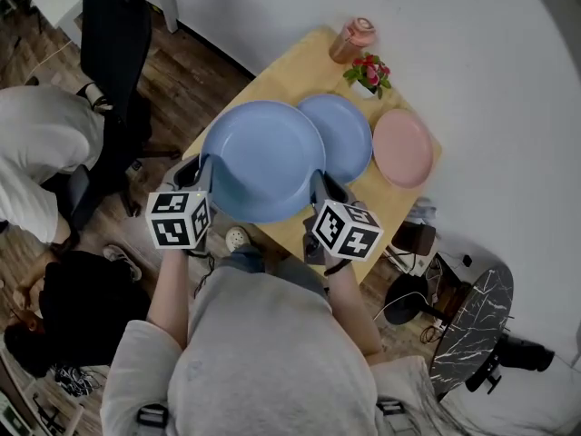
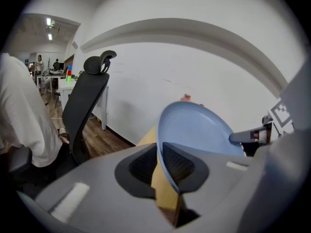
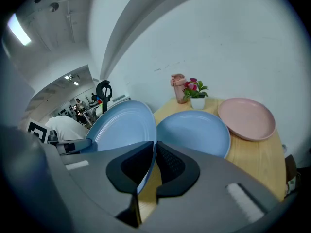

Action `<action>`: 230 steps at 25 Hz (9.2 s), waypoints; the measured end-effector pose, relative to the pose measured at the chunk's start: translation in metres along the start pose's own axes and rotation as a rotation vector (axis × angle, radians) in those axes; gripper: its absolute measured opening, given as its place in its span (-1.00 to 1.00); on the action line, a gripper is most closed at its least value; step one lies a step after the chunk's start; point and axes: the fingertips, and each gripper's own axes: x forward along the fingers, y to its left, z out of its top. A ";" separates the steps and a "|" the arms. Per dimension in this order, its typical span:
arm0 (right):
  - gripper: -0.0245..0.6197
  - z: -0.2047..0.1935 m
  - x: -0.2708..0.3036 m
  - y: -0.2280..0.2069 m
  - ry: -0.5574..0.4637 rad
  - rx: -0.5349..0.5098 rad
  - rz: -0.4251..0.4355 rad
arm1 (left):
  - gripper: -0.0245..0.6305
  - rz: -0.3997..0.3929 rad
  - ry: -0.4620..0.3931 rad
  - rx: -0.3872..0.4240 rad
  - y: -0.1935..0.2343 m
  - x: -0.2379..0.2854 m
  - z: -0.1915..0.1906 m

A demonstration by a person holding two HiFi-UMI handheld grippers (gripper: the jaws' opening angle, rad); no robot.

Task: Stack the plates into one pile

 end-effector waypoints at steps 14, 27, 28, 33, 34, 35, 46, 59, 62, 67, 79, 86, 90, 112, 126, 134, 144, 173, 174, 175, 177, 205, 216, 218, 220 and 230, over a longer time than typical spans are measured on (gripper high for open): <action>-0.84 0.047 -0.063 -0.091 -0.121 0.013 -0.106 | -0.63 -0.154 -0.032 0.093 -0.113 0.038 0.036; -0.84 0.097 -0.046 -0.150 -0.079 -0.074 -0.057 | -0.62 -0.104 -0.009 0.054 -0.162 0.078 0.050; -0.84 0.097 -0.042 -0.154 -0.071 -0.075 -0.054 | -0.62 -0.097 -0.003 0.050 -0.164 0.082 0.049; -0.84 0.090 -0.018 -0.175 -0.018 -0.042 -0.029 | -0.62 -0.064 0.038 0.043 -0.167 0.100 0.039; -0.84 0.087 -0.014 -0.178 -0.005 -0.038 -0.027 | -0.62 -0.057 0.048 0.040 -0.167 0.103 0.036; -0.84 0.083 -0.009 -0.182 0.008 -0.035 -0.026 | -0.62 -0.050 0.059 0.037 -0.167 0.106 0.032; -0.84 0.051 0.042 -0.204 0.127 -0.017 -0.032 | -0.62 -0.001 0.165 0.016 -0.153 0.143 -0.002; -0.84 0.034 0.074 -0.210 0.187 -0.034 -0.066 | -0.61 0.012 0.220 -0.002 -0.137 0.168 -0.020; -0.83 0.032 0.078 -0.211 0.195 -0.051 -0.081 | -0.59 0.014 0.214 0.012 -0.135 0.171 -0.021; -0.83 0.027 0.082 -0.212 0.207 -0.069 -0.104 | -0.56 -0.002 0.195 0.035 -0.137 0.173 -0.019; -0.82 0.027 0.081 -0.207 0.165 -0.138 -0.141 | -0.30 -0.057 0.152 0.059 -0.148 0.172 -0.016; -0.78 0.046 0.063 -0.199 0.049 -0.125 -0.142 | -0.31 -0.008 0.059 0.097 -0.139 0.156 0.005; -0.85 0.059 0.045 -0.178 -0.018 -0.143 -0.086 | -0.55 -0.009 -0.034 0.114 -0.143 0.139 0.028; -0.91 0.126 -0.061 -0.128 -0.396 -0.145 -0.103 | -0.74 -0.152 -0.329 0.253 -0.186 0.062 0.121; -0.91 0.160 -0.133 -0.112 -0.620 -0.202 -0.201 | -0.74 -0.276 -0.530 0.354 -0.213 0.017 0.181; -0.91 0.167 -0.177 -0.118 -0.712 -0.178 -0.269 | -0.74 -0.371 -0.623 0.394 -0.237 -0.003 0.199; -0.91 0.169 -0.212 -0.145 -0.760 -0.204 -0.315 | -0.74 -0.382 -0.654 0.396 -0.262 -0.016 0.199; -0.91 0.212 -0.246 -0.289 -0.739 -0.326 0.105 | -0.74 -0.023 -0.741 0.298 -0.427 -0.033 0.157; -0.91 0.213 -0.244 -0.291 -0.731 -0.323 0.114 | -0.74 -0.017 -0.736 0.295 -0.429 -0.032 0.155; -0.91 0.214 -0.241 -0.293 -0.721 -0.319 0.122 | -0.74 -0.012 -0.728 0.291 -0.431 -0.029 0.154; -0.91 0.213 -0.232 -0.298 -0.690 -0.312 0.136 | -0.74 -0.008 -0.707 0.277 -0.433 -0.021 0.149; -0.90 0.099 -0.045 -0.390 -0.044 -0.167 0.088 | -0.51 -0.028 0.088 -0.240 -0.416 0.188 -0.065; -0.67 0.086 0.005 -0.440 0.087 -0.183 0.024 | -0.41 0.060 0.145 -0.248 -0.407 0.217 -0.087; -0.65 0.080 0.014 -0.446 0.121 -0.185 0.018 | -0.41 0.066 0.149 -0.255 -0.407 0.220 -0.088; -0.65 0.076 0.022 -0.451 0.144 -0.177 0.017 | -0.41 0.068 0.150 -0.257 -0.407 0.223 -0.088; -0.66 0.060 0.049 -0.452 0.242 -0.192 0.031 | -0.41 0.099 0.194 -0.228 -0.405 0.239 -0.094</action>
